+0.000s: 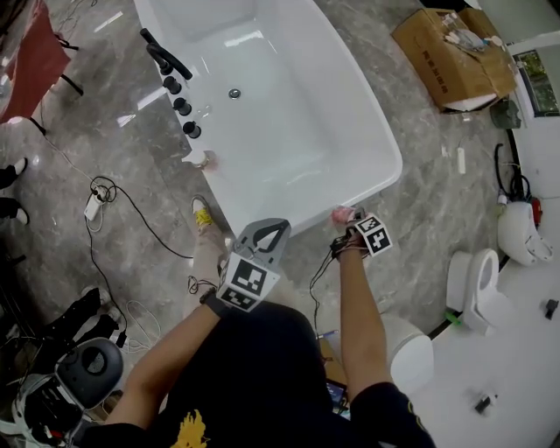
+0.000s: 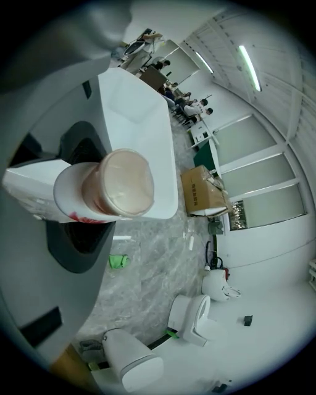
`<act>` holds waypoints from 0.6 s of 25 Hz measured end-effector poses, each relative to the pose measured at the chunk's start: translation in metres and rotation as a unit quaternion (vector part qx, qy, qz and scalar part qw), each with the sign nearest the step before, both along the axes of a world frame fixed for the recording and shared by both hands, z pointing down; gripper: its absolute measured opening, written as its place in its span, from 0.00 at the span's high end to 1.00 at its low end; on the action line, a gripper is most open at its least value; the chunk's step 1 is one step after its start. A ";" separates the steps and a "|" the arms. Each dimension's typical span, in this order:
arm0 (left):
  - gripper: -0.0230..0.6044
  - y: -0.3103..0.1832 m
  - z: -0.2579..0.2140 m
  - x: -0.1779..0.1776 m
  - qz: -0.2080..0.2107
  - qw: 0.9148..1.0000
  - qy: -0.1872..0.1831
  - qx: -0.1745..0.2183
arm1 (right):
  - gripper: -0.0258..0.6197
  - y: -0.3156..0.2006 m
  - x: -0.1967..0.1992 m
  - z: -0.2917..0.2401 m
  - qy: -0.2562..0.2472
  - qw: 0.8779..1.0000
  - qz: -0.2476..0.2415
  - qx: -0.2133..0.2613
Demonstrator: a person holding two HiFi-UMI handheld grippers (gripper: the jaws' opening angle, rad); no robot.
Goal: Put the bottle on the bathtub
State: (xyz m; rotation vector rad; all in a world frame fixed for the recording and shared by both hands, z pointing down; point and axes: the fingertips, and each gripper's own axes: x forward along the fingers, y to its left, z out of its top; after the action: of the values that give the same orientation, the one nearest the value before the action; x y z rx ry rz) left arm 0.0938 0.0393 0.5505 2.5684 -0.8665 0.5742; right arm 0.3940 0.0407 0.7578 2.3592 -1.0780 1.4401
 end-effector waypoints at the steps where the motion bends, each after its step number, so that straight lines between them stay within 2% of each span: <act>1: 0.94 0.000 0.002 -0.001 0.001 1.000 -0.001 -0.002 | 0.63 -0.003 -0.002 0.001 0.001 1.000 0.001 -0.002; 6: 0.94 -0.002 0.005 -0.001 0.009 1.000 0.001 -0.007 | 0.62 -0.007 -0.019 0.005 0.006 1.000 -0.002 -0.029; 11: 0.94 0.003 0.005 -0.001 0.016 1.000 0.002 -0.009 | 0.62 -0.004 -0.028 0.005 0.020 0.999 -0.023 -0.034; 15: 0.94 0.003 0.008 -0.005 0.015 1.000 0.003 -0.010 | 0.62 -0.005 -0.025 0.007 0.003 0.999 -0.005 -0.038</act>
State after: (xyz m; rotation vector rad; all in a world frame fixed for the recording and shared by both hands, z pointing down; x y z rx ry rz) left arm 0.0884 0.0428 0.5580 2.5672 -0.8168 0.5797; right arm 0.3690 0.0358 0.7645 2.3019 -1.0134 1.4432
